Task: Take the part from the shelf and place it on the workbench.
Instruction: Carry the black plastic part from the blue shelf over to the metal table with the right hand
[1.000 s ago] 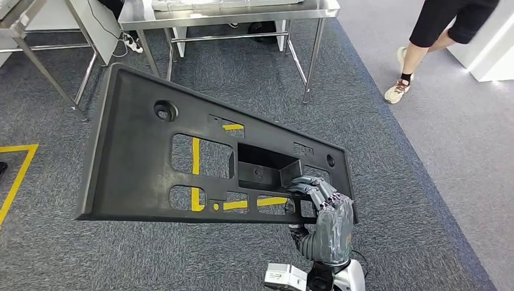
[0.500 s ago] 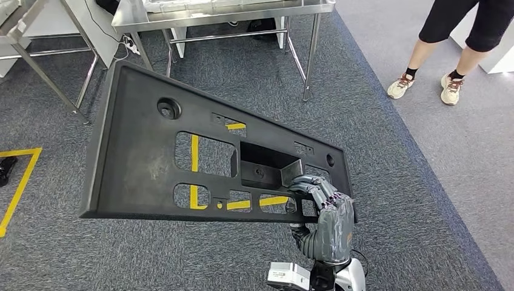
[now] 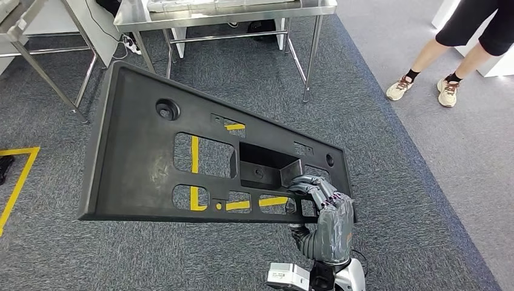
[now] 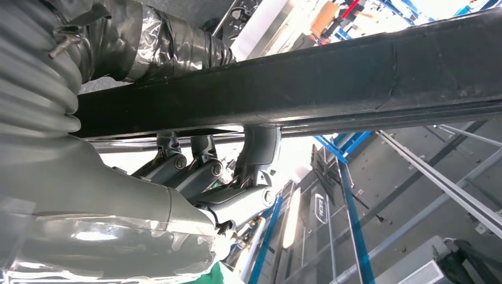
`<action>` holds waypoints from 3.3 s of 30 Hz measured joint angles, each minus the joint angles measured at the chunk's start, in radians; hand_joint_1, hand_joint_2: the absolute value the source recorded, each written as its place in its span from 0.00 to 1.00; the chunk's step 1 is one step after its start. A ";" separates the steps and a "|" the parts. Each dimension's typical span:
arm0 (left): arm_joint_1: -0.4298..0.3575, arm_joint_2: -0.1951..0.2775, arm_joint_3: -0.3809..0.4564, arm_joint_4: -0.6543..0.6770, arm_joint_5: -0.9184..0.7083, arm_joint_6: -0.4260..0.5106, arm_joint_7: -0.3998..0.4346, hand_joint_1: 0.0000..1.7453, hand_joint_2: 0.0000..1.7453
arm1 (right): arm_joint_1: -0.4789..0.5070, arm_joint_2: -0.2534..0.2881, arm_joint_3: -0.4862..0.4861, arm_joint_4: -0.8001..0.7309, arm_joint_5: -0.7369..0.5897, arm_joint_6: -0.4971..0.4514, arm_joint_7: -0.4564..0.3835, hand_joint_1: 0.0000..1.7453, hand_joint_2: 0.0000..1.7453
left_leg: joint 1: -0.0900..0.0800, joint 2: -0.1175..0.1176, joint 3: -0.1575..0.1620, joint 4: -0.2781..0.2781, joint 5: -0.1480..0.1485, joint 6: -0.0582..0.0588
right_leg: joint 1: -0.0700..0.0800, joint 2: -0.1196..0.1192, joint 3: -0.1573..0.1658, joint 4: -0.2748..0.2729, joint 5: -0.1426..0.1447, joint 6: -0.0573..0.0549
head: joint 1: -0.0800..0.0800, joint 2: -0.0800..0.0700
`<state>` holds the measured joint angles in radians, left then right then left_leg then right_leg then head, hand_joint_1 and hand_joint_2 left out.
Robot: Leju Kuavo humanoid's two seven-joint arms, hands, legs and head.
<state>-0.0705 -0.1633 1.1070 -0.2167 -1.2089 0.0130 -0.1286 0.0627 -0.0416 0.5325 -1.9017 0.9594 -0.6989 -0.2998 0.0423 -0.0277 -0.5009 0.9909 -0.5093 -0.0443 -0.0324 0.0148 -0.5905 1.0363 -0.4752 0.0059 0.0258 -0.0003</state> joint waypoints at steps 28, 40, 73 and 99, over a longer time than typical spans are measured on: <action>0.002 0.000 0.000 0.000 -0.004 -0.019 -0.009 0.00 1.00 | -0.005 0.001 0.001 -0.003 -0.001 0.000 0.008 1.00 1.00 | 0.008 0.006 0.060 -0.056 -0.002 0.051 | -0.008 -0.009 -0.136 0.231 -0.064 0.037 | 0.001 0.000; -0.007 0.003 0.000 0.000 -0.006 -0.015 -0.012 0.00 1.00 | -0.007 0.002 0.001 -0.005 -0.002 0.000 0.005 1.00 1.00 | 0.013 0.021 0.059 0.102 -0.138 -0.008 | -0.003 -0.017 0.020 -0.004 -0.016 -0.017 | -0.003 0.000; -0.004 -0.005 0.029 0.000 0.036 -0.019 -0.003 0.00 1.00 | -0.012 0.004 0.003 -0.002 -0.003 0.000 0.004 1.00 1.00 | -0.042 0.021 -0.070 0.006 0.059 0.104 | 0.022 -0.017 0.075 0.116 -0.196 0.017 | -0.003 0.000; 0.002 -0.004 0.045 0.000 0.039 -0.023 -0.005 0.00 1.00 | -0.012 0.005 0.009 0.004 -0.005 0.000 0.005 1.00 1.00 | -0.051 0.023 -0.125 0.058 0.061 0.081 | 0.018 -0.012 0.183 -0.028 -0.126 0.006 | -0.003 0.000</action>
<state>-0.0689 -0.1670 1.1525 -0.2167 -1.1700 -0.0101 -0.1337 0.0508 -0.0368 0.5420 -1.8975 0.9548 -0.6992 -0.2950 -0.0084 -0.0050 -0.6261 1.0491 -0.4481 0.0365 -0.0148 0.0027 -0.4071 1.0088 -0.6011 0.0116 0.0223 -0.0001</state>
